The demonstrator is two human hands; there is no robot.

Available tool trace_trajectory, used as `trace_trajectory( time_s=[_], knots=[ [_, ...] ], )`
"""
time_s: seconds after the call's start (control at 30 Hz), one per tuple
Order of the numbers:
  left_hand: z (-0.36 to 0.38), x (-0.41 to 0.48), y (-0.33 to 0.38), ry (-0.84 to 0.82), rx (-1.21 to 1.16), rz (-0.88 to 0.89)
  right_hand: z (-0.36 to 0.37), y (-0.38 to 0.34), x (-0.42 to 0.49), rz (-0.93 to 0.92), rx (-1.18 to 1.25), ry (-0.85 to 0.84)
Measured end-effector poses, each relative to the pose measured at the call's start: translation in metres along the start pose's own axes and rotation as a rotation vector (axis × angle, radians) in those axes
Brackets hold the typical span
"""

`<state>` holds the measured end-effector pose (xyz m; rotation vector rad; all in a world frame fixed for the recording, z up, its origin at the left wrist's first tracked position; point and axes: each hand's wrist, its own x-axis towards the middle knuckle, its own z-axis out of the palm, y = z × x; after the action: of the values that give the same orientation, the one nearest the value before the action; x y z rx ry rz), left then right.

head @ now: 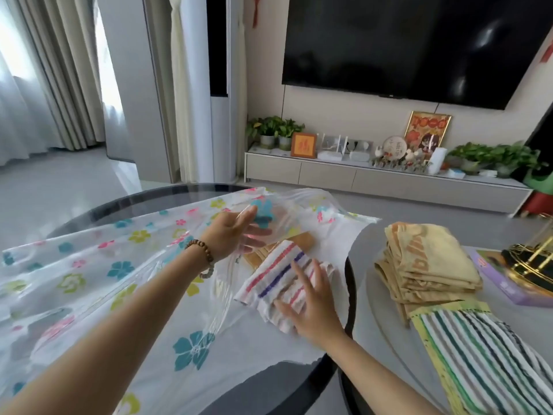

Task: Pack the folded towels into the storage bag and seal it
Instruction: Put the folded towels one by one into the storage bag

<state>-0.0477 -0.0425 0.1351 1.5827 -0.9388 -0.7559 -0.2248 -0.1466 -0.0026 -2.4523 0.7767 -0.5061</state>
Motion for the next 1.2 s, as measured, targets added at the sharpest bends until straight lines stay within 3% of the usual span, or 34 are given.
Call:
trace_trajectory(
  time_s=[0.07,0.13,0.33,0.6,0.73,0.87,1.03,1.2],
  knots=[
    [-0.005,0.004,-0.002,-0.008,-0.02,-0.003,0.005,0.005,0.008,-0.161,-0.255,-0.211],
    [-0.01,0.007,-0.001,-0.019,-0.019,-0.009,0.013,0.009,0.024,-0.162,-0.324,-0.309],
    [-0.02,0.016,-0.006,-0.083,0.006,-0.059,0.039,0.014,0.097,-0.053,-0.429,-0.233],
    [-0.039,0.026,-0.011,-0.127,0.163,-0.128,0.051,-0.017,0.148,0.073,-0.464,-0.281],
    [-0.057,0.022,-0.007,-0.068,0.244,-0.112,0.044,-0.017,0.131,-0.022,-0.352,-0.302],
    [-0.052,0.012,-0.009,-0.1,0.314,-0.115,0.008,-0.014,0.077,-0.091,-0.07,-0.333],
    [-0.002,0.003,-0.025,-0.213,0.518,0.012,-0.063,0.02,0.013,0.027,0.2,-0.296],
    [0.068,0.02,-0.017,-0.219,0.478,0.108,-0.149,0.067,-0.021,0.172,0.255,-0.056]
  ],
)
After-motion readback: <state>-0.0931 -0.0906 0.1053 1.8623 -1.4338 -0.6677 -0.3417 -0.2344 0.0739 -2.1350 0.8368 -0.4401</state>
